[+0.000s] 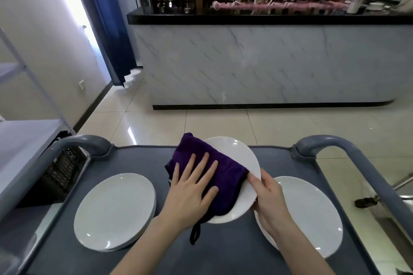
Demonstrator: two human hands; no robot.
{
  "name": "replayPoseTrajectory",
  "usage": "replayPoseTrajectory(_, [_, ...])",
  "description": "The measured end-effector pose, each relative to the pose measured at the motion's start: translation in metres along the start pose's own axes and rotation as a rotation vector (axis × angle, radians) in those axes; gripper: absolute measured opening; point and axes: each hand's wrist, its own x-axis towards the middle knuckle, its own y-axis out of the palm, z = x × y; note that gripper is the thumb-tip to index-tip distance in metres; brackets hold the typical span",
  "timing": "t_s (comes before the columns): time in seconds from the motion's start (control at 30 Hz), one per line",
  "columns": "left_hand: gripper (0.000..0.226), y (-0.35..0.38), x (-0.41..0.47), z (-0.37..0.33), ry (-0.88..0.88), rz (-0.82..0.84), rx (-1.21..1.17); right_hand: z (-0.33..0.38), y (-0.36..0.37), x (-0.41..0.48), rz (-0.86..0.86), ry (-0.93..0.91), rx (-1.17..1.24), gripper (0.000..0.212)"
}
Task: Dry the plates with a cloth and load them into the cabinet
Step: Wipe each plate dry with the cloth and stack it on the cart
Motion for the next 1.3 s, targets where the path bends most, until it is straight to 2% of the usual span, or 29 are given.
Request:
replayPoseTrajectory(0.1, [0.06, 0.004, -0.007, -0.008, 0.027, 0.078, -0.022, 0.011, 0.004, 0.002, -0.045, -0.013, -0.053, 0.025])
replayPoseTrajectory(0.23, [0.055, 0.005, -0.015, -0.027, 0.086, 0.105, -0.04, 0.011, 0.009, 0.003, -0.104, 0.019, -0.051, 0.024])
replayPoseTrajectory(0.43, [0.058, 0.004, 0.001, -0.025, 0.158, 0.138, -0.003, 0.012, 0.013, -0.005, -0.08, 0.02, -0.057, 0.023])
replayPoseTrajectory(0.6, [0.06, -0.005, 0.034, -0.012, 0.1, 0.053, -0.008, 0.012, 0.014, -0.014, 0.013, 0.029, -0.052, 0.021])
replayPoseTrajectory(0.7, [0.062, -0.008, 0.04, -0.008, 0.101, -0.004, -0.019, 0.016, 0.012, -0.015, -0.016, -0.001, -0.045, 0.021])
replayPoseTrajectory(0.83, [0.064, -0.008, 0.038, 0.0, -0.067, -0.09, -0.104, 0.026, 0.009, -0.016, -0.041, -0.06, -0.066, 0.024])
replayPoseTrajectory(0.93, [0.066, -0.005, 0.026, 0.013, -0.134, -0.075, -0.216, 0.03, 0.01, -0.014, -0.101, -0.089, -0.069, 0.022])
replayPoseTrajectory(1.1, [0.061, 0.0, -0.009, 0.014, -0.041, -0.09, -0.34, 0.03, 0.01, -0.008, -0.172, -0.079, -0.053, 0.022])
replayPoseTrajectory(1.3, [0.059, 0.002, -0.035, -0.018, 0.105, -0.021, -0.176, 0.028, 0.016, 0.003, -0.169, -0.07, -0.044, 0.02])
